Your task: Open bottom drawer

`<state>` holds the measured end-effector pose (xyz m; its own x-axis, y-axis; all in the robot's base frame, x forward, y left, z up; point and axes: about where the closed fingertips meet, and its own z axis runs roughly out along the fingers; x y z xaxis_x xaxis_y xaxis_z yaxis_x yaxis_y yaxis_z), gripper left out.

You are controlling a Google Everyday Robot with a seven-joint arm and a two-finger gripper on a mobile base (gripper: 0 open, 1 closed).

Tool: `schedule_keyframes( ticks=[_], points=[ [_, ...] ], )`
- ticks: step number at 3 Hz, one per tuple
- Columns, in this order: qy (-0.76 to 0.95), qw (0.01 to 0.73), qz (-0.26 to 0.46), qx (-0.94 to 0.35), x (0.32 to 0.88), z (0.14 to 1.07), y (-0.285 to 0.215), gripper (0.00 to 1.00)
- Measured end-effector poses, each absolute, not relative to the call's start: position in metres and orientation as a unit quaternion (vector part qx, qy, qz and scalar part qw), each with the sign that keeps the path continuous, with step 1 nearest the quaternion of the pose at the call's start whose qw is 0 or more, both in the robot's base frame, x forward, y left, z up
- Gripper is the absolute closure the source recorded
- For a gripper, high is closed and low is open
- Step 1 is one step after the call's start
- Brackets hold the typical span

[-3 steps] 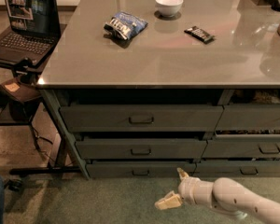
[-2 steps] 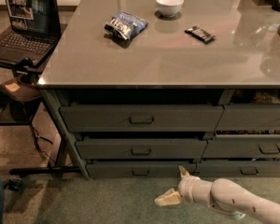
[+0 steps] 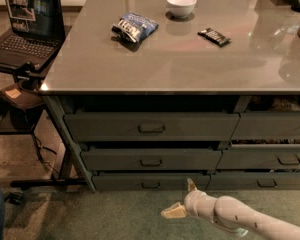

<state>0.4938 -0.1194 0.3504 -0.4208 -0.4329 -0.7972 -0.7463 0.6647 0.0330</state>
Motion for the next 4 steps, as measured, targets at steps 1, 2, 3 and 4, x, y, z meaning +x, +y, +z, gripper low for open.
schedule_keyframes(
  ticks=[1, 2, 3, 4],
  points=[
    [0.828, 0.407, 0.18, -0.341, 0.499, 0.337, -0.124, 0.0],
    [0.828, 0.408, 0.179, -0.341, 0.5, 0.337, -0.124, 0.0],
    [0.824, 0.418, 0.143, -0.355, 0.509, 0.322, -0.124, 0.0],
    [0.799, 0.426, 0.065, -0.42, 0.525, 0.274, -0.108, 0.0]
  ],
)
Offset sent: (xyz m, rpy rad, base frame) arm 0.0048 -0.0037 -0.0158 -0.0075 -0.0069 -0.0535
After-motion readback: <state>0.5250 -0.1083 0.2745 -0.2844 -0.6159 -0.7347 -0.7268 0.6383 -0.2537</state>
